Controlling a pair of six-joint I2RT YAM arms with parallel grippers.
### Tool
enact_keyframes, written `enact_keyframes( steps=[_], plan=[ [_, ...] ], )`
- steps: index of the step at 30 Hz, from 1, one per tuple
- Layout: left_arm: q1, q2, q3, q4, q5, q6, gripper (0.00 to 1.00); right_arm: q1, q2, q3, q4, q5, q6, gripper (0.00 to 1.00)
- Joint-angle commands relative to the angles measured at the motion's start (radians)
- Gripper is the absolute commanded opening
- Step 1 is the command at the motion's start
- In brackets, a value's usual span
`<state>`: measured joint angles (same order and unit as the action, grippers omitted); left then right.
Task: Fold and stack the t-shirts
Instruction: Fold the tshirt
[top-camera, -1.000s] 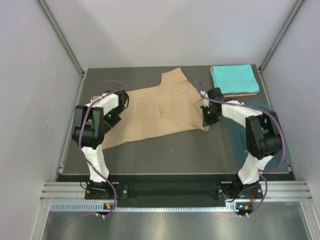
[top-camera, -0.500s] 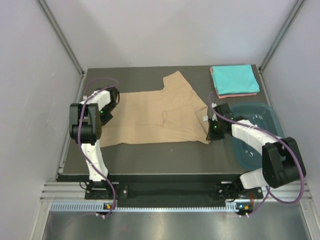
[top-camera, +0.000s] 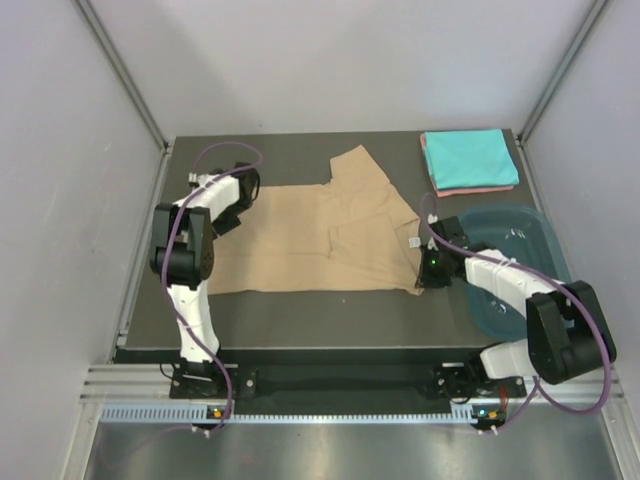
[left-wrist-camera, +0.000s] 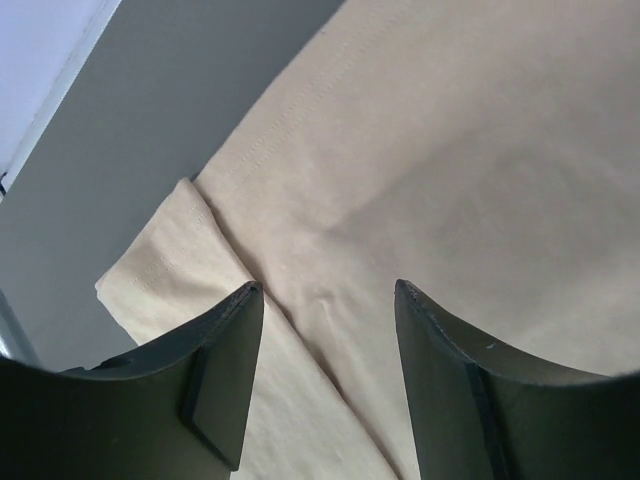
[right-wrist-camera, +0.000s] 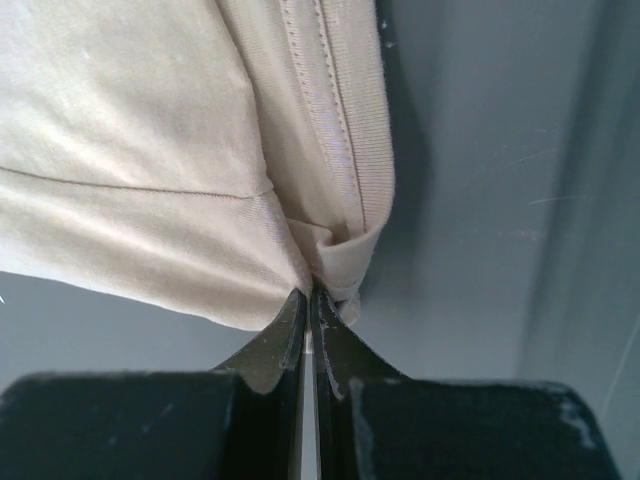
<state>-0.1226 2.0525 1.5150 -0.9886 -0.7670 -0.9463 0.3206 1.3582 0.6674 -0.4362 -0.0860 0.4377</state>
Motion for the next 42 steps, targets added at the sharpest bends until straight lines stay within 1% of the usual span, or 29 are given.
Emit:
enact_keyframes(
  steps=[1, 3, 5, 9, 11, 12, 13, 14, 15, 16, 17, 18, 19, 20, 21, 23, 24, 27, 30, 34, 35, 37, 42],
  plan=[
    [-0.032, -0.001, 0.031, -0.09, -0.104, -0.04, 0.61, 0.006, -0.047, 0.024, -0.013, 0.009, -0.062, 0.0],
    [-0.041, -0.046, 0.011, -0.079, -0.101, -0.054, 0.61, 0.006, -0.059, 0.044, -0.027, 0.023, -0.083, 0.0],
    [-0.04, -0.095, -0.042, -0.05, -0.051, -0.052, 0.61, 0.006, -0.053, 0.076, -0.05, 0.074, -0.08, 0.0],
    [-0.017, -0.121, -0.117, 0.004, 0.017, -0.069, 0.61, 0.006, 0.014, 0.133, -0.052, 0.078, -0.063, 0.02],
    [0.001, -0.106, -0.118, 0.005, 0.092, -0.06, 0.6, 0.006, 0.048, 0.173, -0.081, 0.107, -0.048, 0.11],
    [0.003, -0.107, -0.122, 0.016, 0.128, -0.021, 0.6, 0.005, 0.067, 0.187, -0.097, 0.098, -0.053, 0.22],
    [-0.002, -0.136, -0.136, 0.115, 0.187, 0.041, 0.58, 0.008, 0.067, 0.208, -0.096, 0.089, -0.062, 0.28],
    [-0.021, -0.164, -0.183, 0.183, 0.357, 0.179, 0.56, 0.006, 0.055, 0.219, -0.092, 0.044, -0.074, 0.33],
    [-0.038, -0.236, -0.212, 0.247, 0.417, 0.223, 0.54, 0.006, 0.047, 0.231, -0.084, 0.028, -0.089, 0.41],
    [-0.057, -0.274, -0.242, 0.377, 0.464, 0.254, 0.55, 0.006, 0.042, 0.26, -0.076, 0.008, -0.1, 0.44],
    [-0.092, -0.316, -0.275, 0.452, 0.636, 0.329, 0.56, 0.006, 0.048, 0.276, -0.058, -0.02, -0.117, 0.46],
    [-0.107, -0.384, -0.344, 0.547, 0.723, 0.361, 0.56, 0.003, 0.064, 0.296, -0.036, -0.043, -0.141, 0.47],
    [-0.124, -0.4, -0.366, 0.659, 0.812, 0.374, 0.58, -0.002, 0.088, 0.348, -0.027, -0.052, -0.16, 0.47],
    [-0.156, -0.403, -0.354, 0.677, 0.886, 0.377, 0.58, -0.003, 0.141, 0.375, -0.016, -0.081, -0.186, 0.47],
    [-0.17, -0.375, -0.331, 0.677, 0.911, 0.382, 0.58, -0.009, 0.171, 0.43, 0.002, -0.119, -0.22, 0.46],
    [-0.213, -0.327, -0.258, 0.653, 0.957, 0.405, 0.57, -0.012, 0.258, 0.48, 0.022, -0.148, -0.264, 0.45],
    [-0.225, -0.28, -0.237, 0.648, 0.988, 0.411, 0.56, -0.015, 0.286, 0.5, 0.043, -0.159, -0.289, 0.43],
    [-0.276, -0.206, -0.19, 0.659, 0.983, 0.419, 0.56, -0.018, 0.412, 0.651, 0.015, -0.204, -0.359, 0.4],
    [-0.31, -0.143, -0.164, 0.688, 0.98, 0.423, 0.54, -0.023, 0.508, 0.734, -0.004, -0.19, -0.402, 0.38],
    [-0.344, -0.1, -0.148, 0.749, 0.982, 0.431, 0.5, -0.035, 0.571, 0.764, 0.004, -0.181, -0.43, 0.35],
    [-0.347, -0.094, -0.154, 0.766, 0.983, 0.429, 0.5, -0.04, 0.591, 0.767, 0.014, -0.187, -0.463, 0.34],
    [-0.351, -0.069, -0.154, 0.8, 0.983, 0.42, 0.47, -0.048, 0.61, 0.775, 0.022, -0.215, -0.473, 0.32],
    [-0.359, -0.025, -0.147, 0.824, 0.977, 0.402, 0.44, -0.052, 0.625, 0.771, 0.065, -0.21, -0.488, 0.33]
  ],
)
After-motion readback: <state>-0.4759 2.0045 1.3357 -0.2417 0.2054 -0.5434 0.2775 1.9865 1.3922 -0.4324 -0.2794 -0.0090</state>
